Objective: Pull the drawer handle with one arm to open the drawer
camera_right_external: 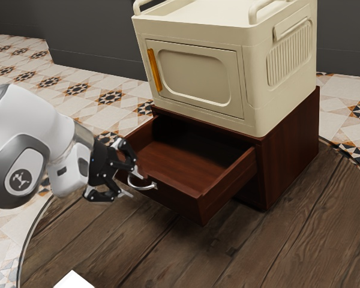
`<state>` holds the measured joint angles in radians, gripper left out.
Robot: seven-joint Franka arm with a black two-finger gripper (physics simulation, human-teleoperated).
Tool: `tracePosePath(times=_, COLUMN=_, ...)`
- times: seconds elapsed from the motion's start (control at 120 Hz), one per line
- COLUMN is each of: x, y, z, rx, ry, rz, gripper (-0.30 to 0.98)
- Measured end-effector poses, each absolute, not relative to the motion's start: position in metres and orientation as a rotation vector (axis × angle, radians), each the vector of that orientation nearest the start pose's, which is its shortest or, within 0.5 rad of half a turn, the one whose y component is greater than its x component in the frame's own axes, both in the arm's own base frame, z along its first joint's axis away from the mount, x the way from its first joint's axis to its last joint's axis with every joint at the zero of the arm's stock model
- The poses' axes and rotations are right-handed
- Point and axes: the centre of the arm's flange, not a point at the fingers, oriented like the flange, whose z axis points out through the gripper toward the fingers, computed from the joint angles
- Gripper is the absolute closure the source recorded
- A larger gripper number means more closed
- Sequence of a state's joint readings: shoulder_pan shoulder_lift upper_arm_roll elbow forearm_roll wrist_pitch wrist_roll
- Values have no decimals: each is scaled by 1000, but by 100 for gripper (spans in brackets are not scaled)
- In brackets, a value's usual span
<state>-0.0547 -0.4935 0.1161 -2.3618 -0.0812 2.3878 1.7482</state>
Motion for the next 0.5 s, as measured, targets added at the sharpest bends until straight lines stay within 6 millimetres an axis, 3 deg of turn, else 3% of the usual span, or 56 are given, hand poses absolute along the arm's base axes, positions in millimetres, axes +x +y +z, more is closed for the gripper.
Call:
tracePosePath(times=0.05, x=444, y=35, z=589, rx=-1862, ry=1994, rz=-617, gripper=45)
tracePosePath(times=0.15, x=464, y=42, z=699, rx=-1810, ry=1936, rz=-689, gripper=41)
tracePosePath(times=0.217, x=492, y=53, z=741, rx=-1849, ry=1938, rz=-651, gripper=38)
tracePosePath(times=0.258, x=518, y=55, z=744, rx=-1894, ry=1970, rz=-594, gripper=31)
tracePosePath(times=0.342, x=555, y=58, z=723, rx=-2012, ry=2036, rz=-469, gripper=21)
tracePosePath(times=0.5, x=559, y=61, z=698, rx=-2242, ry=2038, rz=-315, gripper=10)
